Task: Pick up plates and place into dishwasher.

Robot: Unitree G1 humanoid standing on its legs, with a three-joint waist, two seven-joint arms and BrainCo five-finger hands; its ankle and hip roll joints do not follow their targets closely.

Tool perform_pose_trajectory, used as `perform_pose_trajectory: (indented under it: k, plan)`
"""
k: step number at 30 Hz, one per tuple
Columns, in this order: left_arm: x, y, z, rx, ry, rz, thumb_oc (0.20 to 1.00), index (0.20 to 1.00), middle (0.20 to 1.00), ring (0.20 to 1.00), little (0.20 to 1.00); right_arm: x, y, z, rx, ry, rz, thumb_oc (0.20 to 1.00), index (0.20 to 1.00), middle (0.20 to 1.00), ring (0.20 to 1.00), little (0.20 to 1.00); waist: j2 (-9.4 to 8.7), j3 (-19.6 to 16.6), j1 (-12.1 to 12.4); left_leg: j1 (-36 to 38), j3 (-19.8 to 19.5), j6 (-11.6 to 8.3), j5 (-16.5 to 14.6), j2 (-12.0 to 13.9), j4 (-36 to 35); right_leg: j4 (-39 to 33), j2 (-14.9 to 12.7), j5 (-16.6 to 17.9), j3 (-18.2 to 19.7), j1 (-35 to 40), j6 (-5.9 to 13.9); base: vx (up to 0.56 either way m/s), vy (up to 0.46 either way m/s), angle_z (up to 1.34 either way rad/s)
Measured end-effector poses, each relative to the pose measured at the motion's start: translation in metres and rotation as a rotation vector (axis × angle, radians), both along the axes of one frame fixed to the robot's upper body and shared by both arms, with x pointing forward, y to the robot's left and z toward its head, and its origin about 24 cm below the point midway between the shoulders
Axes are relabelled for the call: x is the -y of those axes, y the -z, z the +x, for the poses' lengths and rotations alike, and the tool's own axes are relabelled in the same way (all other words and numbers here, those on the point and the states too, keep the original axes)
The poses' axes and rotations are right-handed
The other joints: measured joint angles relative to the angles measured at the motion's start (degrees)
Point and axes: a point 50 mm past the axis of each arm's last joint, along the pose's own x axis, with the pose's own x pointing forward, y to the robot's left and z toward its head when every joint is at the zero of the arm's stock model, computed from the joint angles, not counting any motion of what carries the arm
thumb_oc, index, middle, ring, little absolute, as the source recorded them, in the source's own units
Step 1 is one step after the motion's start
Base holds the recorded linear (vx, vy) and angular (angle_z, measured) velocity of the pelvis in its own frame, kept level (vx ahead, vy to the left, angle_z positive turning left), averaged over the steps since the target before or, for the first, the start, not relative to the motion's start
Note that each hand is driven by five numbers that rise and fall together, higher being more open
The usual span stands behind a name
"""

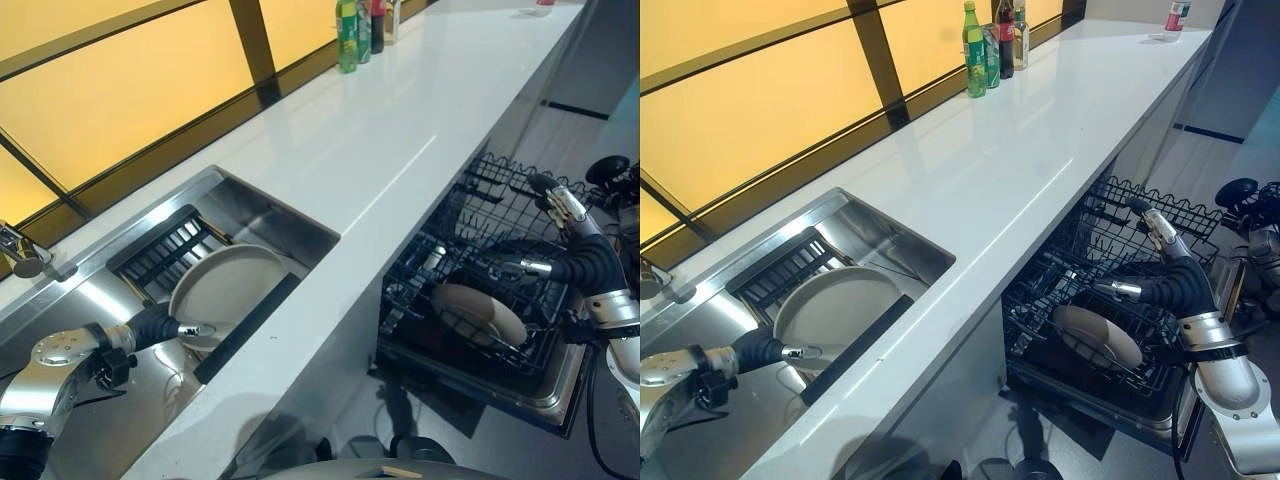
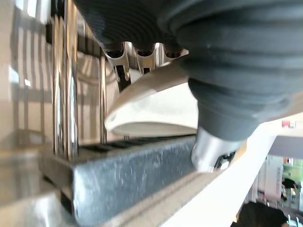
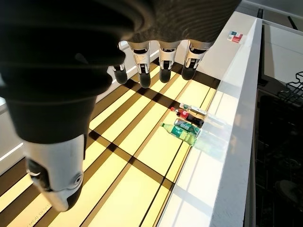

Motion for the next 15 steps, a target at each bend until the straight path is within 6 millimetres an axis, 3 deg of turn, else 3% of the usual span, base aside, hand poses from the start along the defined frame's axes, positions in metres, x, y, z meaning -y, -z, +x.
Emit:
perform_pose_trajectory:
  k: [7,15]
  plan:
    - [-0.006,0.004,-0.003,0.007,-0.058,0.056,0.200,0.200,0.200,0.200,0.200,0.004,0.001,-0.004,-0.014,0.014,-0.009,1.000,1.000,1.000,1.000,1.000,-0.05,-1.1,0.0,0.0,-0.2,0.00,0.0,0.0,0.0,0.0,0.0,0.0,-0.1,0.1,0.00,0.00,0.000,0.00]
    - [0.003,0.027,-0.010,0.142,-0.256,0.084,0.200,0.200,0.200,0.200,0.200,0.005,0.004,-0.006,-0.026,0.021,-0.006,1.000,1.000,1.000,1.000,1.000,-0.29,-3.0,0.1,0.1,-0.7,0.03,0.0,0.0,-0.1,-0.1,-0.1,0.0,-0.7,0.3,0.01,-0.02,-0.003,0.02]
